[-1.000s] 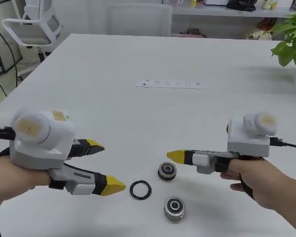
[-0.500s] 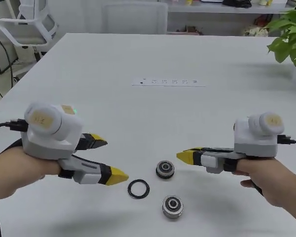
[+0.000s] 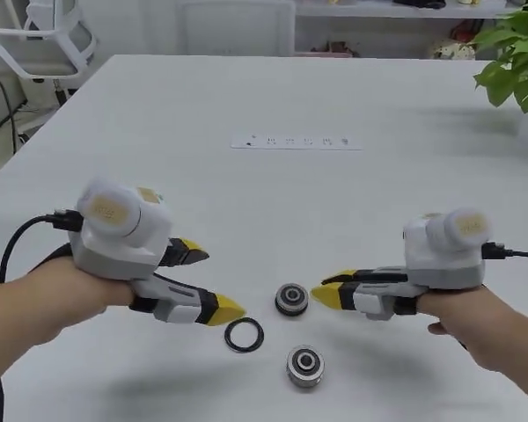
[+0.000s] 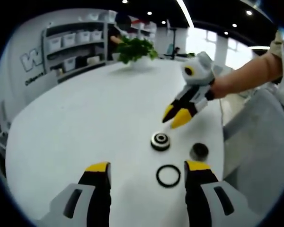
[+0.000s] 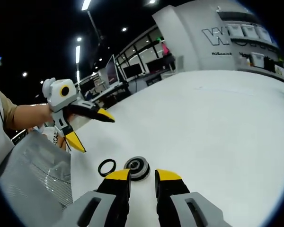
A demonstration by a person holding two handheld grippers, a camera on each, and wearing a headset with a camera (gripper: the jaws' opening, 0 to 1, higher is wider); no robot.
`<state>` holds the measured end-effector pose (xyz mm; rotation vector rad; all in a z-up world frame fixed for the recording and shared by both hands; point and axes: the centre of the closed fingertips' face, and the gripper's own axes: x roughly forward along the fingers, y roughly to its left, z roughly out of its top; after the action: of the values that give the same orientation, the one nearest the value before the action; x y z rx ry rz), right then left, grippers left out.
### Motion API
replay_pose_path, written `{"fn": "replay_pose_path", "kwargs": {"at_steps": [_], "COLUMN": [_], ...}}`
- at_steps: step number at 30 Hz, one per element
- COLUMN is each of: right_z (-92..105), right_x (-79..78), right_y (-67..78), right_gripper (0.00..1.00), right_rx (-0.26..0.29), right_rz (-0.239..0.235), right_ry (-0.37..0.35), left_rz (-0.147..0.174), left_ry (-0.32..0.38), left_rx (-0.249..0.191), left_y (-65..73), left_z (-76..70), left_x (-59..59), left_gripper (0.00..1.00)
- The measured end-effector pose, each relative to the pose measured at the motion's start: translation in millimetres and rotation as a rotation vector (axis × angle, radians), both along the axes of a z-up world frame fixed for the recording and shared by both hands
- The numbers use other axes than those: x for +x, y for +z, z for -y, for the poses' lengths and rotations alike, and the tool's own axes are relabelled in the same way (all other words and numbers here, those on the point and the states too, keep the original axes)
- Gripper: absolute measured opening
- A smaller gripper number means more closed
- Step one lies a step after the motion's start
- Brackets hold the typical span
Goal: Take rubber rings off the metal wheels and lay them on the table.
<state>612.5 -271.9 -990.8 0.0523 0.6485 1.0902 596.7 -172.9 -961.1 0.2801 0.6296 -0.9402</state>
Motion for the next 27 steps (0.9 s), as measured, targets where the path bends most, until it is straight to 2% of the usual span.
{"fn": "replay_pose_path", "kwargs": {"at_steps": [7, 13, 17, 22, 27], "right_z": [-4.6, -7.4, -9.1, -13.3, -16.3], "right_x": [-4.1, -5.5, -7.2, -8.5, -9.1], "right_y": [-8.3, -12.1, -17.5, -19.1, -21.5], "right_gripper": [0.20, 0.23, 0.24, 0.26, 0.25], "right_rx": [-0.039, -0.048, -0.070, -0.073, -0.082], "right_rz": [0.045, 0.061, 0.076, 0.089, 0.098], "right_ry": [0.051, 0.065, 0.081, 0.089, 0.097], "left_rz": [-0.008, -0.012, -0.027, -0.035, -0.057], "left_ry": [-0.017, -0.036, -0.041, -0.051, -0.037], "left_rx": [-0.014, -0.016, -0.035, -0.034, -0.063], "left_y": [-2.5, -6.0, -6.7, -10.4, -13.2], "left_z": [12.1, 21.0, 28.9, 37.0, 43.6], "left_x": [2.6, 5.9, 6.9, 7.0, 9.7], "left_gripper": [0.63, 0.61, 0.59, 0.57, 0.54]}}
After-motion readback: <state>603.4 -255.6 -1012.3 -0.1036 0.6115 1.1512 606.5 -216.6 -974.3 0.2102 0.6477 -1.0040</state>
